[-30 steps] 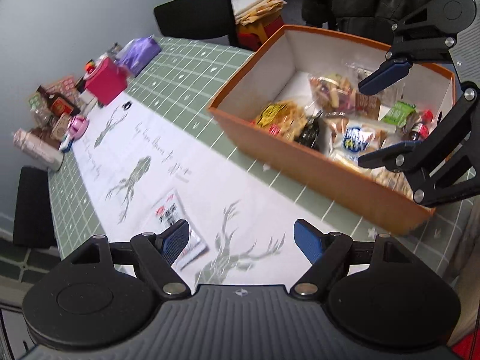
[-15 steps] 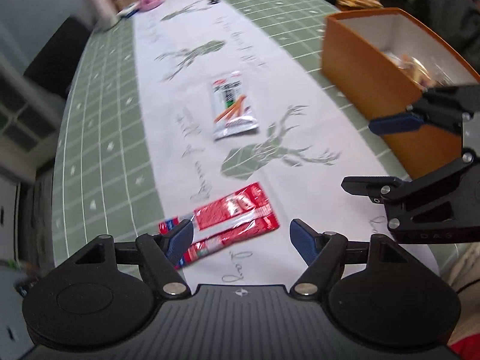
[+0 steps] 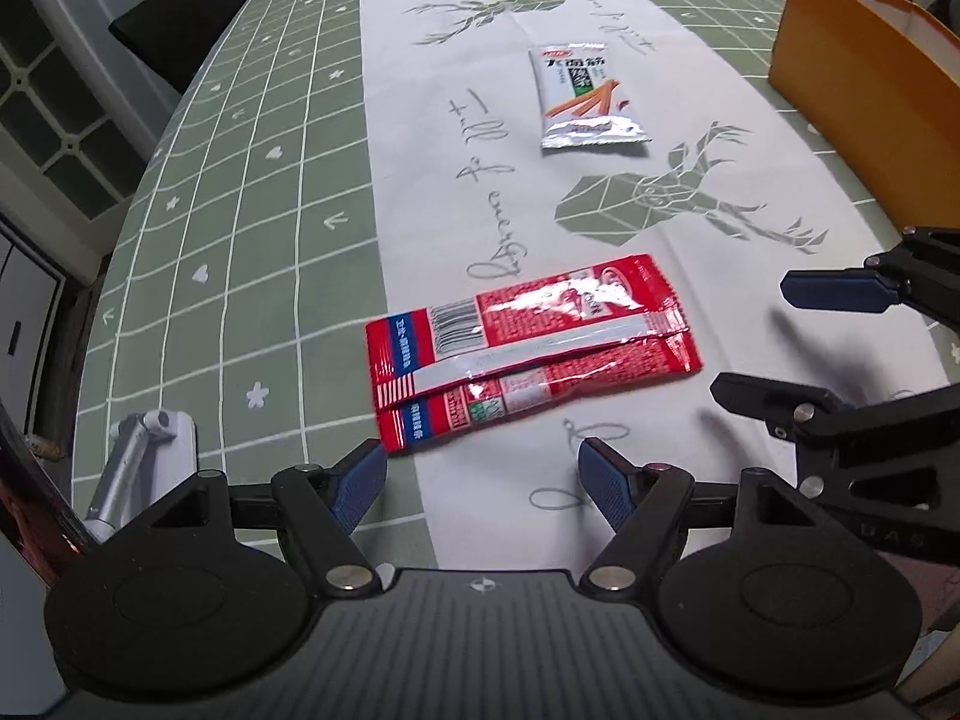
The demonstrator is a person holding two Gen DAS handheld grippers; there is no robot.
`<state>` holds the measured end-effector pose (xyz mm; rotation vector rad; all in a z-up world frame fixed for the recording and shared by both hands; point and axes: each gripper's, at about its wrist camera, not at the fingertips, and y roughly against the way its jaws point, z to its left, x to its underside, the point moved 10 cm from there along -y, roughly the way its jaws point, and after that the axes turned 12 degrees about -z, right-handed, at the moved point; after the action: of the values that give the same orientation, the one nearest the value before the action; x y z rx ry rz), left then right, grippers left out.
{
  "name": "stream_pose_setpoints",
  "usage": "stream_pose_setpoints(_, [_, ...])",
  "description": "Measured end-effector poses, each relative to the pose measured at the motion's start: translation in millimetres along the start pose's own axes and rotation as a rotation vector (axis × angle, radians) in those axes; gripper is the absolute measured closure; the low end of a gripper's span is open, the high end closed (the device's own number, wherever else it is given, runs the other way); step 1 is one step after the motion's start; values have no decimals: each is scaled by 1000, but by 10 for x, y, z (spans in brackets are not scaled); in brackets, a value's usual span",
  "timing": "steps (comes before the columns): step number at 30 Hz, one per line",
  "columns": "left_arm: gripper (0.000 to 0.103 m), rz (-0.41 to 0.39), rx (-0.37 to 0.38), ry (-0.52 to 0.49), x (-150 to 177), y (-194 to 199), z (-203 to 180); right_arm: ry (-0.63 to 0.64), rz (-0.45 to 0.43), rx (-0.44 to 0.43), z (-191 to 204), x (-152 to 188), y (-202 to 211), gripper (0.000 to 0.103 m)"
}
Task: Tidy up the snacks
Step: 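Grasp the red gluten strip packet with the left tool while the right tool reaches the white one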
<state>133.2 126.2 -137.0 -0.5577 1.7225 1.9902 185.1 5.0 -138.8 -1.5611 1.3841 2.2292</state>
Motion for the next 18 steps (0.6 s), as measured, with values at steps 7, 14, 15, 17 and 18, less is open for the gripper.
stream_pose_setpoints(7, [15,-26,20,43,-90,-165,14,-19,-13,53,-101,2,-168,45])
stream_pose_setpoints(14, [15,-49,55,132,-293,-338,-14,-59,-45,140,-368,-110,-314,45])
stream_pose_setpoints(15, [16,-51,67,133,-319,-356,-39,-69,-49,154,-416,-124,-333,45])
stream_pose_setpoints(17, [17,-58,82,124,-363,-378,-89,-79,-52,174,-497,-148,-361,45])
stream_pose_setpoints(18, [18,-62,99,121,-383,-381,-117,-81,-53,180,-529,-159,-371,45])
